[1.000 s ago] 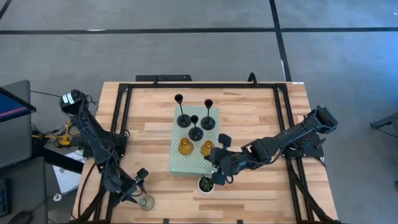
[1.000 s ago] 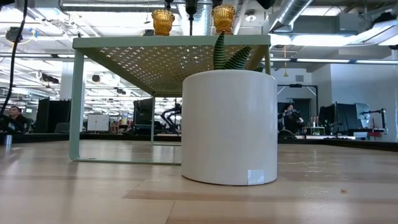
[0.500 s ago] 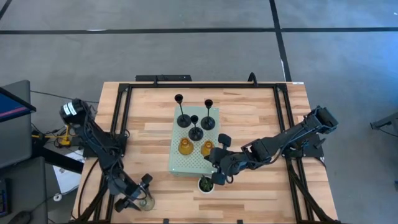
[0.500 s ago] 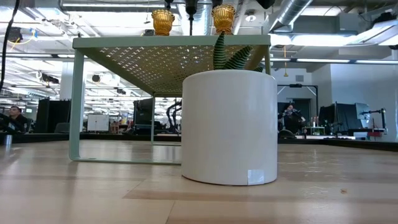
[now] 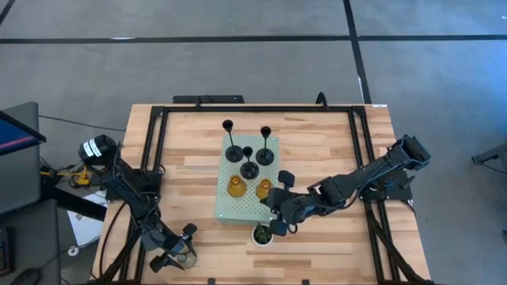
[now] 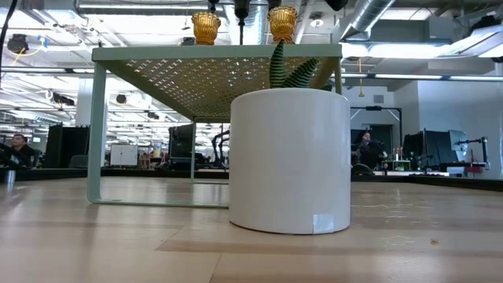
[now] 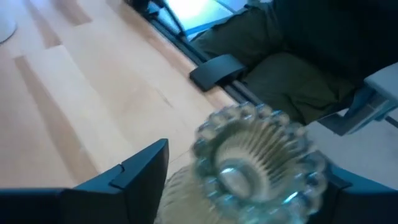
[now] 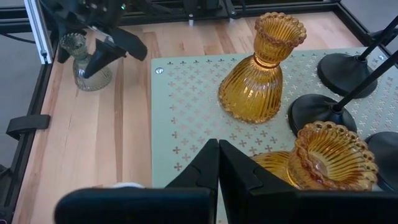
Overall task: Pick & Place candle stick holders
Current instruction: Put the transparent candle holder on the shelf
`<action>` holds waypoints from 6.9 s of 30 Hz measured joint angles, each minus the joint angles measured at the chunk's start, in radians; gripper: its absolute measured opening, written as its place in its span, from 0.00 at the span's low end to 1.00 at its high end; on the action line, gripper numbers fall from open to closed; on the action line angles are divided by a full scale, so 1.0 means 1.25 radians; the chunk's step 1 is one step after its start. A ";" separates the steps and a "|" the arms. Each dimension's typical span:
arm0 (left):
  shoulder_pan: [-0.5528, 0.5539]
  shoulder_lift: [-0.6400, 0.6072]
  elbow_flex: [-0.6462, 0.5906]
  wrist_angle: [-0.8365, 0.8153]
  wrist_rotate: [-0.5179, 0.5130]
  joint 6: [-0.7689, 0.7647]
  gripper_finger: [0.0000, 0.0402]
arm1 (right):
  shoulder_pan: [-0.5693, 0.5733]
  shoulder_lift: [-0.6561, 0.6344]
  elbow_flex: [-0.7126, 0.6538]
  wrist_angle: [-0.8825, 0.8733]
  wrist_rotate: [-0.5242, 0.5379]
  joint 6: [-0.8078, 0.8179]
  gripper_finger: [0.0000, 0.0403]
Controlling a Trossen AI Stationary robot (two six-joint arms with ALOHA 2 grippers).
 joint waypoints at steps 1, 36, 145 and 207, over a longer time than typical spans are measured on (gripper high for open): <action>-0.001 0.004 0.000 0.012 0.001 0.001 0.65 | 0.000 0.000 0.000 0.000 0.000 0.000 0.00; 0.089 -0.214 -0.001 0.008 -0.166 -0.058 0.34 | 0.020 0.000 0.000 -0.027 -0.004 0.000 0.00; 0.417 -0.283 0.390 -0.444 -0.401 0.245 0.01 | 0.161 -0.490 -0.616 0.309 0.149 -0.008 0.00; 0.117 -0.286 0.296 -0.508 -0.538 0.067 0.01 | 0.132 0.180 -0.053 0.522 0.273 0.183 0.00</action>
